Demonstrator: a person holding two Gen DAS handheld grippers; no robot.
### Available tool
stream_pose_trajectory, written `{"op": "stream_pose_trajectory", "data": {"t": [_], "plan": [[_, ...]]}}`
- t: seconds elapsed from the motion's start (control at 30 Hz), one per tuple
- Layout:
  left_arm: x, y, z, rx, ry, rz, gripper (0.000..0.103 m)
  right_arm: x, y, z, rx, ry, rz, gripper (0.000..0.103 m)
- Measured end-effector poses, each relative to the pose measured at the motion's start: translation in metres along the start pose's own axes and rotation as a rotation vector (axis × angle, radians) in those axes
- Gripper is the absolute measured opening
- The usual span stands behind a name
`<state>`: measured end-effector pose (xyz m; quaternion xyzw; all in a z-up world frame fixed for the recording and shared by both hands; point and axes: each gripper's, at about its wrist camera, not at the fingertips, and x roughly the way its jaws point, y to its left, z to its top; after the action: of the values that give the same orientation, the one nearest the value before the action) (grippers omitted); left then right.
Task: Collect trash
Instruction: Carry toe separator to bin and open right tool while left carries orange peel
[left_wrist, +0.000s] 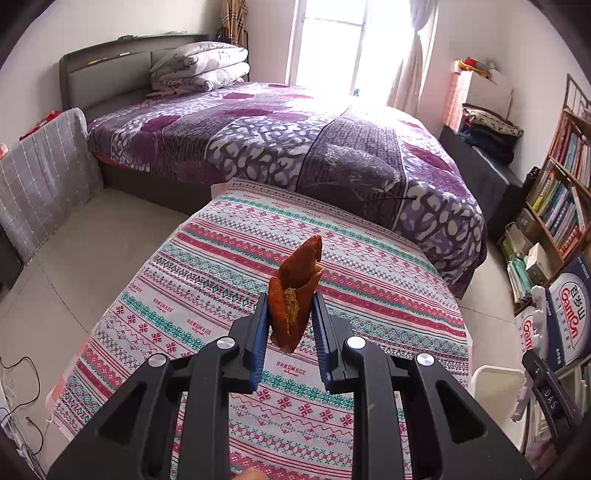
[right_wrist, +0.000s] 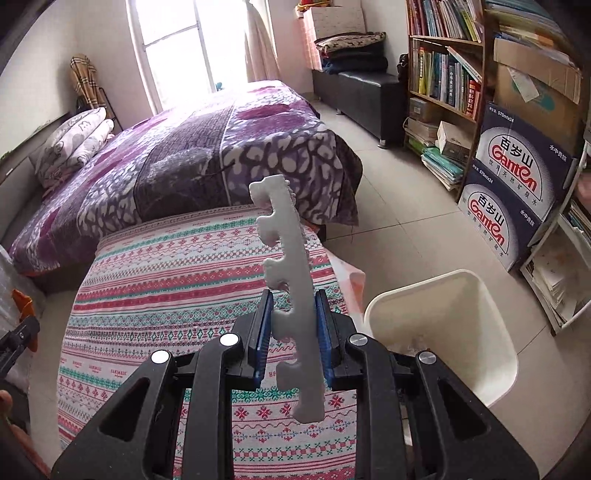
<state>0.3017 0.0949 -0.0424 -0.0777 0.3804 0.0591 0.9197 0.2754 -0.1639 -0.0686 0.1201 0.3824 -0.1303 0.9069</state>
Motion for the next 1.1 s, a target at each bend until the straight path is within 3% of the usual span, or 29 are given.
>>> {"op": "stream_pose_trajectory", "data": {"t": [0.73,1.1], "plan": [[-0.01,-0.087,-0.016,0.092,0.0,-0.094,0.023,-0.008,-0.083,0.011,0.137,0.014,-0.075,0.022],[-0.014,-0.132,-0.035,0.168,0.015,-0.134,0.023,-0.002,-0.145,0.011,0.262,0.088,-0.156,0.025]]}}
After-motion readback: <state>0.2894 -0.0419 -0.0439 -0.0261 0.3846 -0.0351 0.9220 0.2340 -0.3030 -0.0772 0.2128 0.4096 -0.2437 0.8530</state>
